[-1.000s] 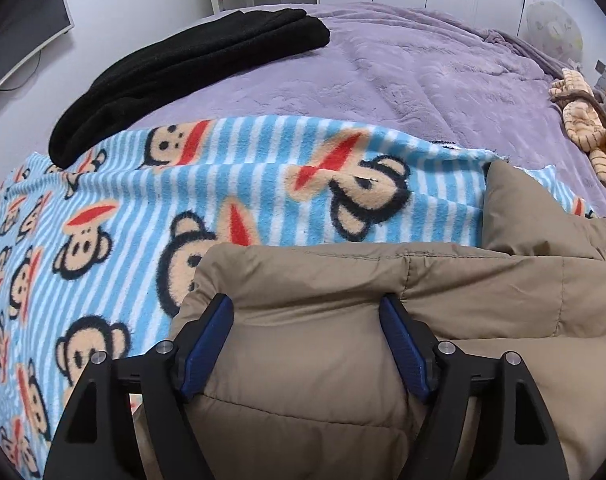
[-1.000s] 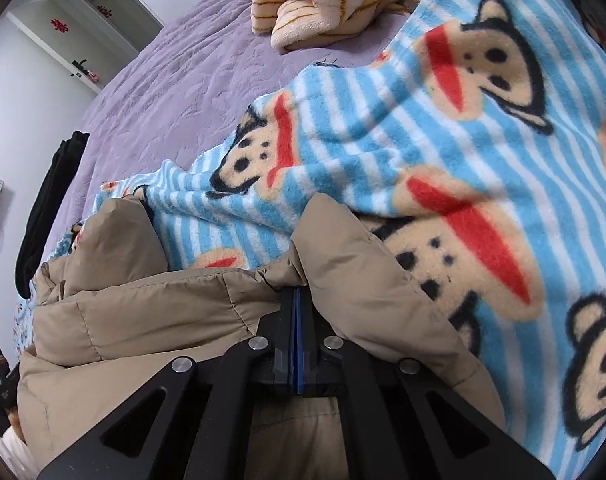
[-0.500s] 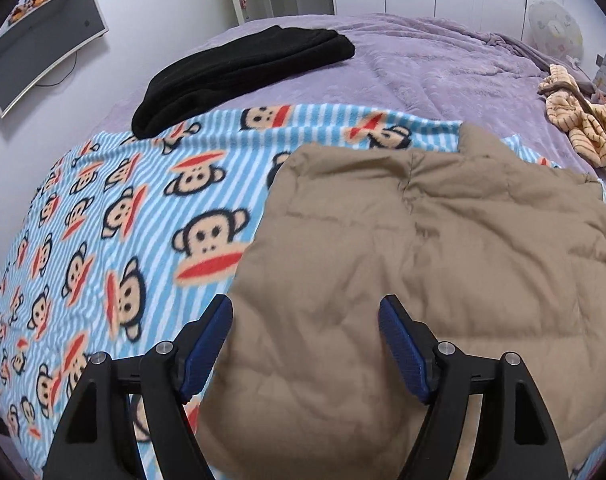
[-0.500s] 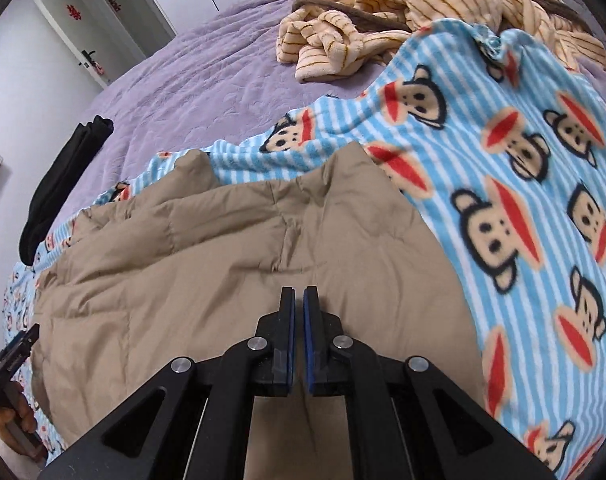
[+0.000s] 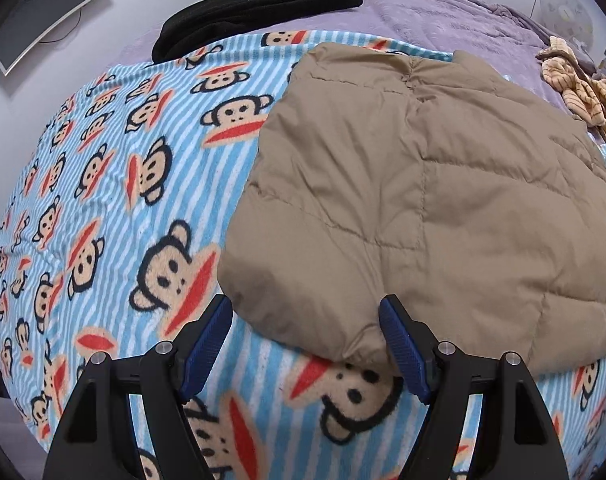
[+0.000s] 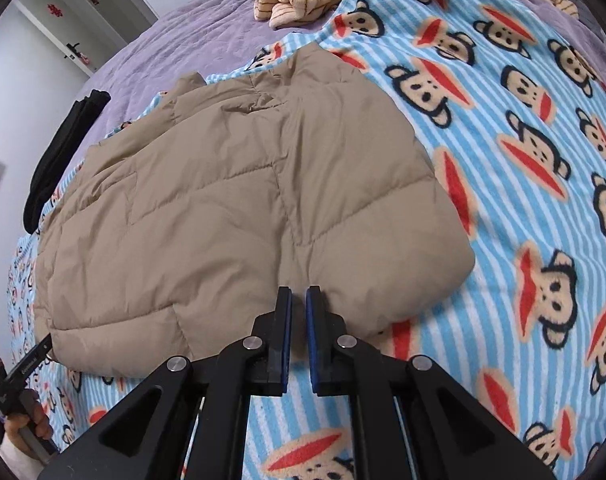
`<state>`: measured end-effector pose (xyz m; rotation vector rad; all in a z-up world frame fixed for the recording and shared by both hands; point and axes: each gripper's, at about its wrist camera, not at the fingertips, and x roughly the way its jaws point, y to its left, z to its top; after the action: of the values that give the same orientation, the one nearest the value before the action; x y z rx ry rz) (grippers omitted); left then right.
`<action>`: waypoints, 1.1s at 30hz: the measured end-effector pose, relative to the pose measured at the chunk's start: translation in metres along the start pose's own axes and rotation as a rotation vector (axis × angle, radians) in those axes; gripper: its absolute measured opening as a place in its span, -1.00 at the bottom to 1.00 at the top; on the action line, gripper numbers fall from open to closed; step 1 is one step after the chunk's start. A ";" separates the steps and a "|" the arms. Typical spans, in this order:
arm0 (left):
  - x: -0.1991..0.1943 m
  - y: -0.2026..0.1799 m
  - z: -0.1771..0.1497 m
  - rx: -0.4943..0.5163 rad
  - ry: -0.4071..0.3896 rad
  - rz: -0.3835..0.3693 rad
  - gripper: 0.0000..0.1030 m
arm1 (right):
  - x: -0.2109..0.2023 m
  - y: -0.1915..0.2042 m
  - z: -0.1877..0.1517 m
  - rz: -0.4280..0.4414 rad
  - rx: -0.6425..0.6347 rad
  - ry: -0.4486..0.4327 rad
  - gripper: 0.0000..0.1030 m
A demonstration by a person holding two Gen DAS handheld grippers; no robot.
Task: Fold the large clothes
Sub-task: 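Move both grippers to the side edge of the folded jacket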
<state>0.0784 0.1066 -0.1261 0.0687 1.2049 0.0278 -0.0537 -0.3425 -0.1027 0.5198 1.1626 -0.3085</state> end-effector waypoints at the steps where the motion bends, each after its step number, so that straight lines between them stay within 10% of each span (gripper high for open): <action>1: -0.002 0.000 -0.002 -0.007 0.010 -0.008 0.50 | -0.003 -0.002 -0.003 0.011 0.017 0.009 -0.83; 8: -0.016 -0.006 -0.008 -0.018 0.045 -0.010 0.73 | -0.009 -0.011 -0.021 0.046 0.101 0.061 0.02; 9: -0.018 -0.007 -0.009 -0.017 0.046 -0.008 1.00 | -0.010 -0.012 -0.024 0.048 0.106 0.062 0.02; 22: -0.015 -0.018 -0.018 0.014 0.088 0.004 1.00 | -0.004 -0.027 -0.040 0.146 0.206 0.104 0.28; 29: -0.010 -0.020 -0.018 -0.011 0.112 -0.055 1.00 | -0.001 -0.032 -0.044 0.329 0.275 0.096 1.00; 33: -0.009 -0.013 -0.017 -0.040 0.111 -0.067 1.00 | 0.007 -0.037 -0.046 0.364 0.336 0.114 1.00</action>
<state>0.0590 0.0938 -0.1244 -0.0081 1.3160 -0.0030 -0.1053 -0.3485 -0.1318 1.0410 1.1055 -0.1593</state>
